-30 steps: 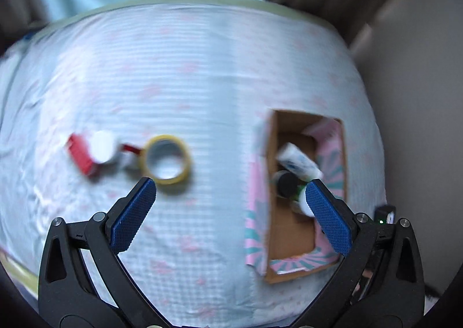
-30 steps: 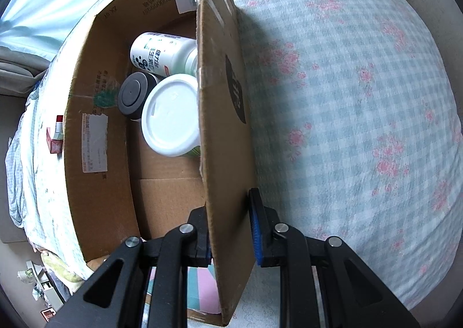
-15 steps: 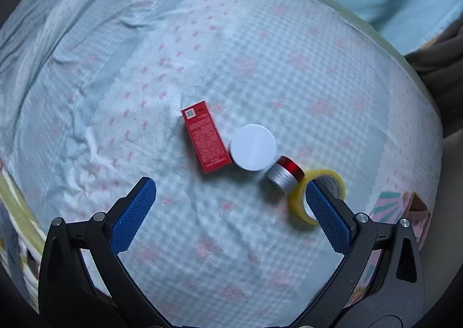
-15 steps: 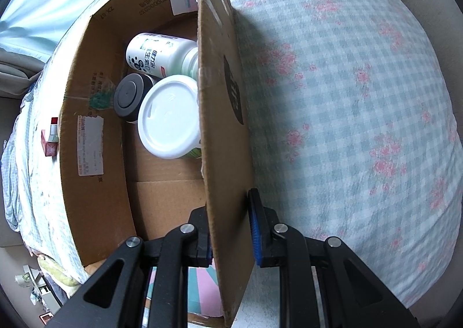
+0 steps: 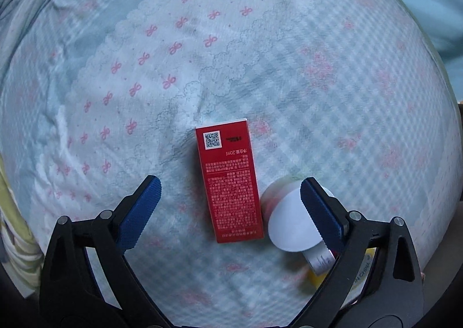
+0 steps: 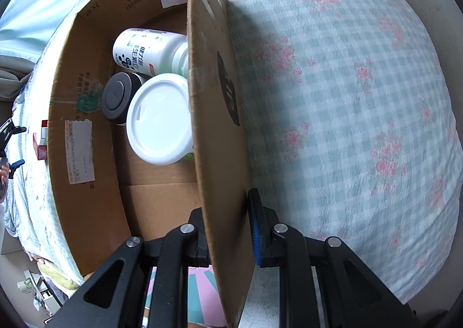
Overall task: Organize rigid objects
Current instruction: 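Grasp the red carton box with the left gripper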
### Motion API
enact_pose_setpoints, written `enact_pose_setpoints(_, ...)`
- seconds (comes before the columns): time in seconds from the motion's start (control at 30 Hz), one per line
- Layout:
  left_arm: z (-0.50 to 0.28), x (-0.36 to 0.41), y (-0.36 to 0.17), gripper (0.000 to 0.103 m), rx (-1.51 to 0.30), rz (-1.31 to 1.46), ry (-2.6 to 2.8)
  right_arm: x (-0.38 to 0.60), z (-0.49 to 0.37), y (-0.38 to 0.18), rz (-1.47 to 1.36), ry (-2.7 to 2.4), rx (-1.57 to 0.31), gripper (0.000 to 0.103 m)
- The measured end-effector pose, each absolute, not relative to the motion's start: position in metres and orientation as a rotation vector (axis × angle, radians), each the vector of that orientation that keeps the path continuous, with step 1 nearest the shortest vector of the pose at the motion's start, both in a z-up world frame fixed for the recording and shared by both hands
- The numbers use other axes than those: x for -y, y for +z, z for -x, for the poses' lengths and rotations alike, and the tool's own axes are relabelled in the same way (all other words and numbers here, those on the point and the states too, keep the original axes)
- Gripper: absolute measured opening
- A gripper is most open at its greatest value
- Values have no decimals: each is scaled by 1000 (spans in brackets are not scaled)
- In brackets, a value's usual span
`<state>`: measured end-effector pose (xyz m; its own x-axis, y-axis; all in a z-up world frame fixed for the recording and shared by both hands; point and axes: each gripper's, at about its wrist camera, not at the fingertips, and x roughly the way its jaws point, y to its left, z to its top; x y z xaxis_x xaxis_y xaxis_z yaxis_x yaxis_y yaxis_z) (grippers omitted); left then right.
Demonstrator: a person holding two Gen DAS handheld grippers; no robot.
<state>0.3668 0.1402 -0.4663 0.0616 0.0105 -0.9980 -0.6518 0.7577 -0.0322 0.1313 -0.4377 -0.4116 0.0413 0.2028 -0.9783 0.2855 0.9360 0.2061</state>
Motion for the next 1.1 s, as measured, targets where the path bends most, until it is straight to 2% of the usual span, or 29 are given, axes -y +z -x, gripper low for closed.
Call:
enact_pose_setpoints(0.23, -376, -142, -498, 73, -1479, 587, 582, 439, -141, -420, -396, -68, -1556, 18)
enact_pose_setpoints(0.37, -380, -140, -513, 51, -1501, 603, 570, 441, -143, -420, -400, -66, -1564, 18)
enact_pose_setpoints(0.5, -383, -134, -518, 41, -1506, 573, 574, 442, -147, -423, -397, -59, -1569, 18)
enact_pose_setpoints(0.83, -369, -133, -503, 39, -1456, 525, 531, 442, -147, -426, -400, -64, -1563, 18)
enact_pose_setpoints(1.1, -350, -130, -458, 39, -1393, 509, 489, 439, -141, -425, -398, -65, -1549, 18)
